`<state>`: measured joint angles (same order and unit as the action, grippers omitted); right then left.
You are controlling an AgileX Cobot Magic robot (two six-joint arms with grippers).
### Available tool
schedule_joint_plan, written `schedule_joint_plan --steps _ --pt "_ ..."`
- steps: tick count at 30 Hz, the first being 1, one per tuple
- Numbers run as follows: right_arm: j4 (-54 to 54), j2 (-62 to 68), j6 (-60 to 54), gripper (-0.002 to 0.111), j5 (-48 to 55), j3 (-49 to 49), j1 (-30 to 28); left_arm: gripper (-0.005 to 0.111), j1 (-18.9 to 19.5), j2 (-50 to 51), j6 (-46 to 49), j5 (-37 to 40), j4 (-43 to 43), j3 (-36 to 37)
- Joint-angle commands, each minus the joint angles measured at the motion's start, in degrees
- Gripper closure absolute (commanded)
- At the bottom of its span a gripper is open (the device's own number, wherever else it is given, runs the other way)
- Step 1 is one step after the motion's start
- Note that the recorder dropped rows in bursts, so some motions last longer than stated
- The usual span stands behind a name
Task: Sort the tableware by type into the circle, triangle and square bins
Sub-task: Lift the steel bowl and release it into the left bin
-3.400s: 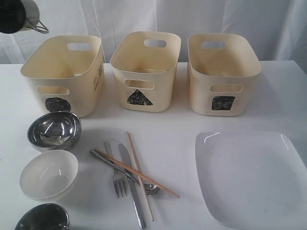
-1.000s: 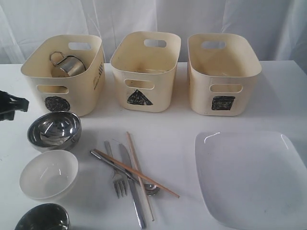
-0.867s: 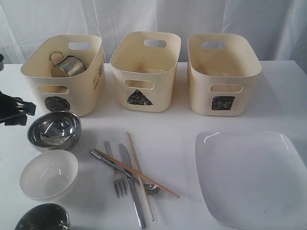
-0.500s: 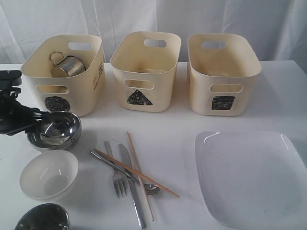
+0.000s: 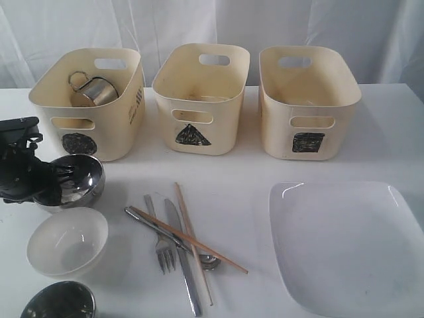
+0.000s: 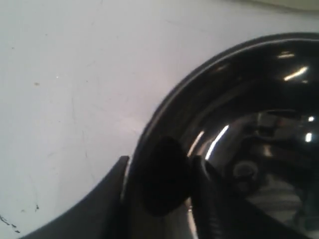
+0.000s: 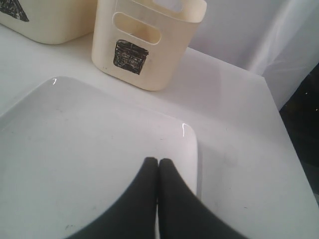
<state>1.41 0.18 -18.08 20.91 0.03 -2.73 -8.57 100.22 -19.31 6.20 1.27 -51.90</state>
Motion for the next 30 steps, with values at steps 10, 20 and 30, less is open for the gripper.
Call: schedule_joint_plan --steps 10,20,30 --pt "0.3 -0.2 0.3 0.108 -0.9 0.0 0.3 0.106 -0.2 -9.1 -0.1 3.0 -1.3 0.5" --pt "0.3 -0.2 0.3 0.108 -0.9 0.0 0.3 0.107 -0.2 -24.7 0.2 13.5 -1.3 0.5" --pt "0.3 -0.2 0.3 0.108 -0.9 0.0 0.3 0.107 -0.1 -39.6 4.3 -14.6 1.0 0.4"
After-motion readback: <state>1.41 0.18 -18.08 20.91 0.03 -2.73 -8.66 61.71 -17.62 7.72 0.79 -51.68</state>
